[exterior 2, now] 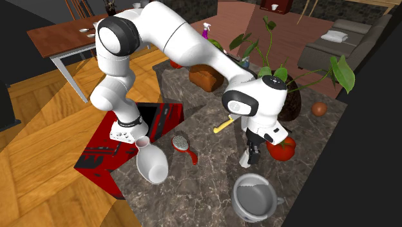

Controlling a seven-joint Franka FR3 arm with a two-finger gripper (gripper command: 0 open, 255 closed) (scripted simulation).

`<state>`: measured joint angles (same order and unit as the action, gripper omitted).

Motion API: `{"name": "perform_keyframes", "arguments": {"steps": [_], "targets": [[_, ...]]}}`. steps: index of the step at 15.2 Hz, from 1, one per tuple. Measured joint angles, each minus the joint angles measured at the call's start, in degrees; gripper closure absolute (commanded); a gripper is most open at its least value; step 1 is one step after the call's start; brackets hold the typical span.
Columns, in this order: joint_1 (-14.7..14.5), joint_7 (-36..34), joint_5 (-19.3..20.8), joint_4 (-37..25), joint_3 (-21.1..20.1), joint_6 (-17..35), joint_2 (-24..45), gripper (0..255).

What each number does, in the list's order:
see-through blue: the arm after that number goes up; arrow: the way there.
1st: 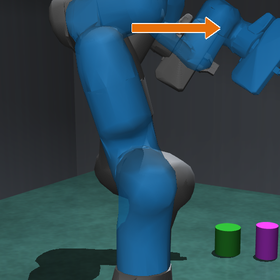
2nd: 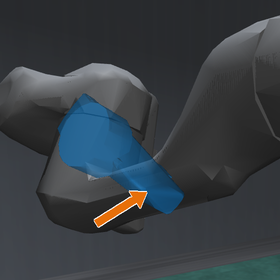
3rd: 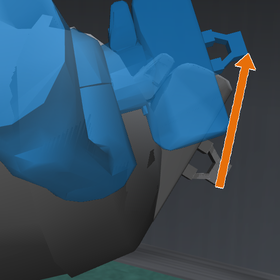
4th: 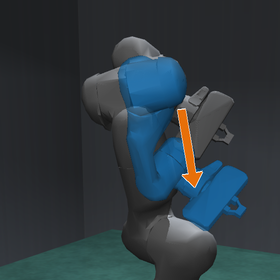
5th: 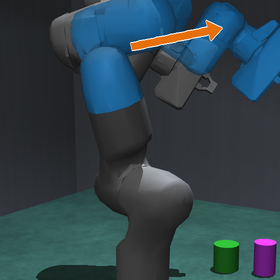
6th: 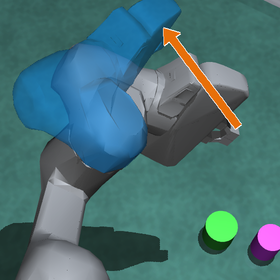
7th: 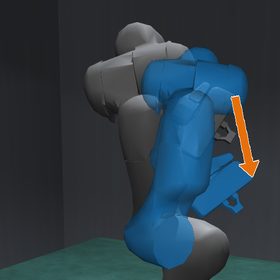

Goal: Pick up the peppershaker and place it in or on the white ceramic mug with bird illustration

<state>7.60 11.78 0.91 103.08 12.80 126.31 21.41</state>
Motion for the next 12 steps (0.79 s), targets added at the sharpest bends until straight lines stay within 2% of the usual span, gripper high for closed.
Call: {"name": "perform_keyframes", "arguments": {"steps": [1, 2, 12], "targets": [[0.0, 0.0, 0.0, 0.01, 0.0, 0.01, 0.0, 0], [0.0, 0.0, 0.0, 0.01, 0.0, 0.01, 0.0, 255], [0.0, 0.0, 0.0, 0.0, 0.0, 0.01, -0.02, 255]]}}
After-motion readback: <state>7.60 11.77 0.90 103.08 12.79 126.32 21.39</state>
